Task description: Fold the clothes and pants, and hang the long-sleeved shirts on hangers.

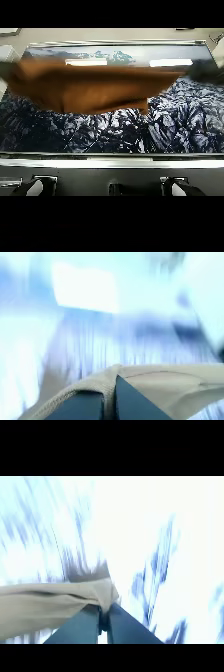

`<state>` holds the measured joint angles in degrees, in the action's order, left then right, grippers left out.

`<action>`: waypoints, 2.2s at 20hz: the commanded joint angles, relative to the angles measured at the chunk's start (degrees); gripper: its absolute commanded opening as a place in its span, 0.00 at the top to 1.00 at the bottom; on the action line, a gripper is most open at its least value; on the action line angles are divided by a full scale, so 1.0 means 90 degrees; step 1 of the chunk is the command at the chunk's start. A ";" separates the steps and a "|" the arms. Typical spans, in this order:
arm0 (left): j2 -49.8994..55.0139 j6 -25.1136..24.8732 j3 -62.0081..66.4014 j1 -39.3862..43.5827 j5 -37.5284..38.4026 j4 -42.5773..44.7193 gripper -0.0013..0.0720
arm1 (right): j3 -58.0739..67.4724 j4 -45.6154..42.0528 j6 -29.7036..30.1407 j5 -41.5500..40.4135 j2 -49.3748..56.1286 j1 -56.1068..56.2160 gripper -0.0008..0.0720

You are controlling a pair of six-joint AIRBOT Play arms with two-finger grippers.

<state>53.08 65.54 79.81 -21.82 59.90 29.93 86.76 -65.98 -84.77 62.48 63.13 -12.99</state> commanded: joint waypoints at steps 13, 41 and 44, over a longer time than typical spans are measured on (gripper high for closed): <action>-0.1447 0.1367 0.3429 -0.0408 -0.0692 0.0755 0.95 | 0.2625 -0.1532 -0.0578 -0.0508 -0.2560 0.0002 0.94; 0.3536 0.2011 -0.0265 0.0017 0.2567 0.2837 0.09 | 0.0663 -0.0097 -0.1059 0.2754 0.3279 -0.1010 0.13; 0.3062 0.1829 -0.1183 -0.0758 0.3291 0.4430 0.16 | -0.0231 -0.1212 -0.0862 0.3502 0.2676 -0.1506 0.15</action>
<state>83.31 81.95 73.08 -22.72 79.11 56.66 89.67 -66.50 -94.17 85.58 91.64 -22.52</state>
